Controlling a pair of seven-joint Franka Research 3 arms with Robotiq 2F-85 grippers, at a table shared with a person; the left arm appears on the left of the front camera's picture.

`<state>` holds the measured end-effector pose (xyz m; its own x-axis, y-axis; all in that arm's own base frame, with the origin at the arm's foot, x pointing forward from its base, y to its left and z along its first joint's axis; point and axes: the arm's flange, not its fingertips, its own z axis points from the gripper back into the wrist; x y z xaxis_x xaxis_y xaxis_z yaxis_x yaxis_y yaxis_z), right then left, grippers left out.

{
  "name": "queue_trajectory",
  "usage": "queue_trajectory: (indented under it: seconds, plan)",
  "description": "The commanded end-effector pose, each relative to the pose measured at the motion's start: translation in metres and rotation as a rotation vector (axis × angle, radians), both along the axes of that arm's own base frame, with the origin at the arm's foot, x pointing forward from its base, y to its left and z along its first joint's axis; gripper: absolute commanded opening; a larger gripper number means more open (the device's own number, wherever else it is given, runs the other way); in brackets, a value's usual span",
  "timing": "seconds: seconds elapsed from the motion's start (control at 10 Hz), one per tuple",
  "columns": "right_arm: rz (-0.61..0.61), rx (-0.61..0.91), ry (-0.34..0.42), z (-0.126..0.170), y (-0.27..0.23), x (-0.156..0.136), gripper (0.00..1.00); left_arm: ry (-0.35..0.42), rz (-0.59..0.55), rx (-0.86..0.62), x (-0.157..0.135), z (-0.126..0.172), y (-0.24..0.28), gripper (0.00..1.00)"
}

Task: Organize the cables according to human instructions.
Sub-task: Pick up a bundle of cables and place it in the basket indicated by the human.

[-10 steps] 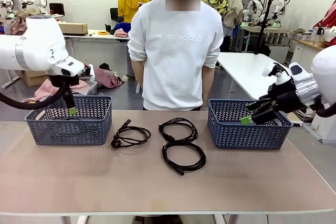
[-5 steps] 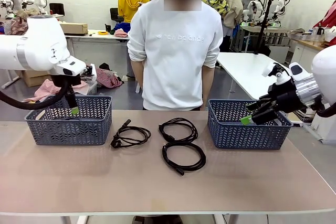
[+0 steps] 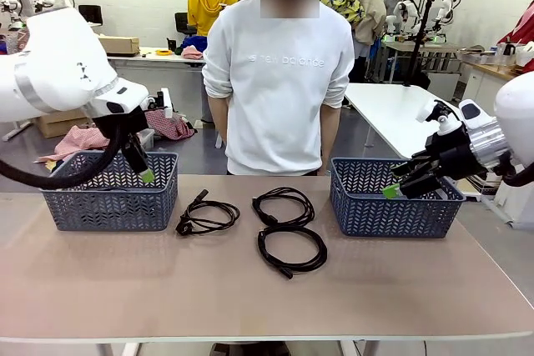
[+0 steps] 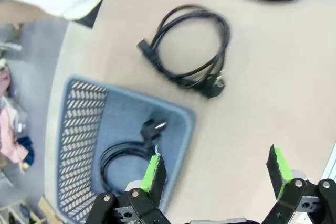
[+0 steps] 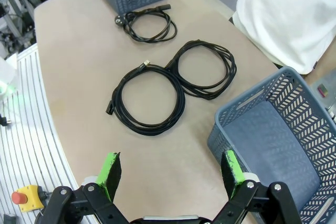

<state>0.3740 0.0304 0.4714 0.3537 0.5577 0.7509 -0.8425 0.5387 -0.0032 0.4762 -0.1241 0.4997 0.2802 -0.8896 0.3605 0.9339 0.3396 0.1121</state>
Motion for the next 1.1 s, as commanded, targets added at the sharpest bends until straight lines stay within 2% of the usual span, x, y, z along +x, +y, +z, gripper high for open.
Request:
queue_trajectory:
  seconds: [0.0, 0.3, 0.5, 0.7, 1.0]
  plan:
    - [0.019, 0.012, -0.020, 0.001, 0.000, 0.004, 1.00, -0.018, -0.121, -0.088, -0.029, -0.013, 0.001, 1.00]
    - [0.019, 0.012, -0.020, 0.001, 0.000, 0.004, 1.00, -0.005, -0.170, -0.151, -0.058, -0.027, -0.011, 1.00]
    - [0.019, 0.012, -0.020, 0.001, 0.000, 0.004, 1.00, 0.018, -0.172, -0.131, -0.078, -0.043, -0.016, 1.00]
    - [0.019, 0.012, -0.020, 0.001, 0.000, 0.004, 1.00, 0.020, -0.144, -0.109, -0.081, -0.050, -0.016, 1.00]
    - [0.019, 0.012, -0.020, 0.001, 0.000, 0.004, 1.00, 0.039, -0.163, -0.111, -0.075, -0.044, -0.021, 1.00]
